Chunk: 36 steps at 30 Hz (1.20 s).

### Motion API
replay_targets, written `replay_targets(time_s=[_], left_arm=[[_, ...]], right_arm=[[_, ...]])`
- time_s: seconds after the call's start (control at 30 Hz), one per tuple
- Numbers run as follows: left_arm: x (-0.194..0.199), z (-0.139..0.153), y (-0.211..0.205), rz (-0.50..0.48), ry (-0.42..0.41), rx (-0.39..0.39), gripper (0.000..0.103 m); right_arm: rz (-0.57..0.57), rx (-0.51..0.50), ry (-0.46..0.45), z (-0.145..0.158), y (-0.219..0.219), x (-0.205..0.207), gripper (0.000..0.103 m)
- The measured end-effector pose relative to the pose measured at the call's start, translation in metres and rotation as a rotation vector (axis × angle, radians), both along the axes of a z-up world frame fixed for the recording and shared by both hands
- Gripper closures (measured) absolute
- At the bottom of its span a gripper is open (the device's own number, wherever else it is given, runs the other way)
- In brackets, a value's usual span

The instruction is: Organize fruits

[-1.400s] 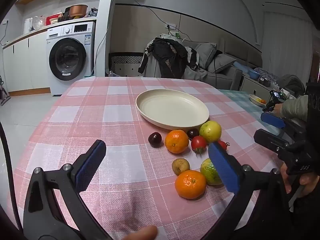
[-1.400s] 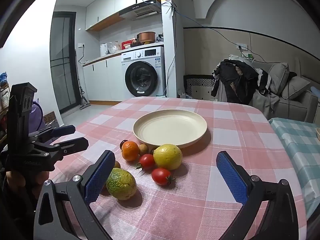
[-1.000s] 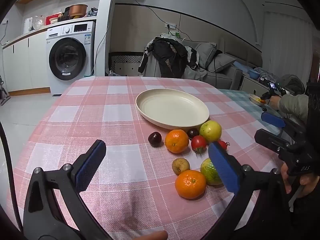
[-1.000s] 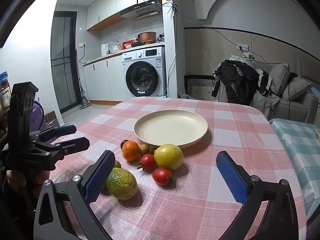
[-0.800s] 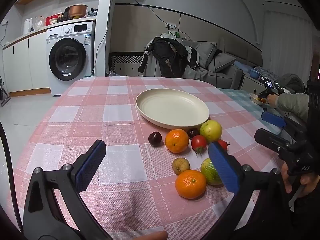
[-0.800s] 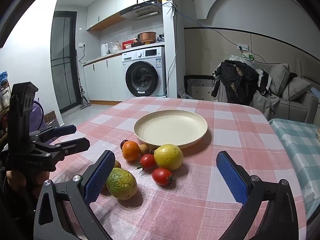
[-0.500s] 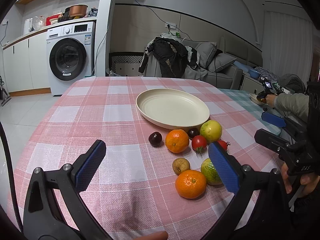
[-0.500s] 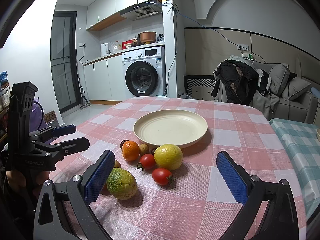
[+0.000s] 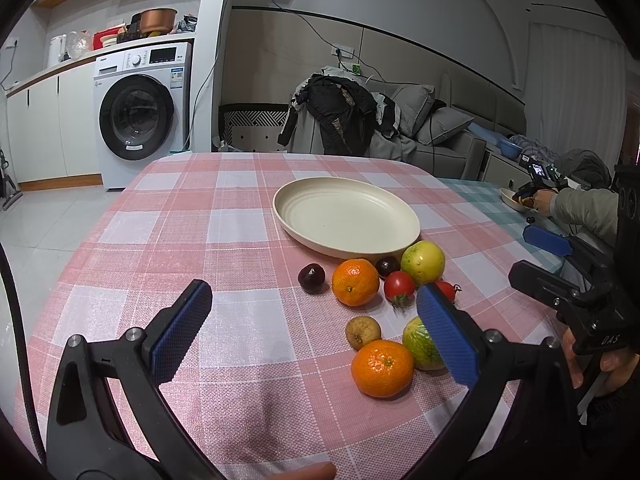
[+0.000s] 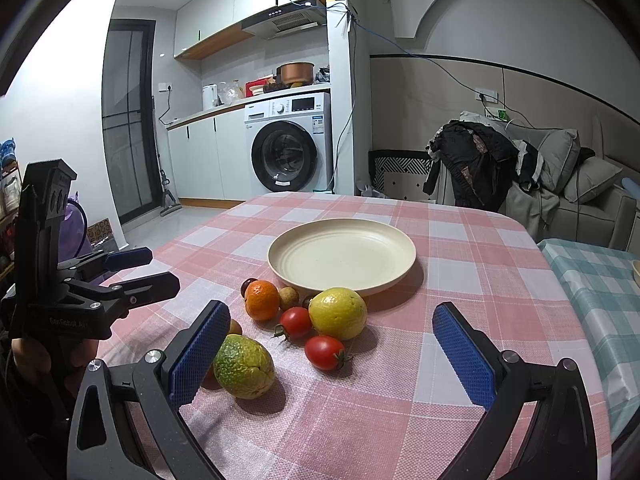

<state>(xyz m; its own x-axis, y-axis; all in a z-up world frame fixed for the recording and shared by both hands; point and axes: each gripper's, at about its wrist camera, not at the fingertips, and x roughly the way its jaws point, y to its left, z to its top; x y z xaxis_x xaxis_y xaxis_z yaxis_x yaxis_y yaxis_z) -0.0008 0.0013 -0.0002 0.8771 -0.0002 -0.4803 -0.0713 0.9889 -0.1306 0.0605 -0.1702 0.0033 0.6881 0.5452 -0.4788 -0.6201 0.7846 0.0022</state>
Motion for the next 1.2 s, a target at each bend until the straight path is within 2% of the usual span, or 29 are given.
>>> replay_targets(time_s=[1.2], left_arm=[[0.0, -0.0002, 0.0019, 0.0, 0.002, 0.0, 0.001]], right_arm=[[-0.001, -0.004, -0.002, -0.0019, 0.0014, 0.0, 0.0]])
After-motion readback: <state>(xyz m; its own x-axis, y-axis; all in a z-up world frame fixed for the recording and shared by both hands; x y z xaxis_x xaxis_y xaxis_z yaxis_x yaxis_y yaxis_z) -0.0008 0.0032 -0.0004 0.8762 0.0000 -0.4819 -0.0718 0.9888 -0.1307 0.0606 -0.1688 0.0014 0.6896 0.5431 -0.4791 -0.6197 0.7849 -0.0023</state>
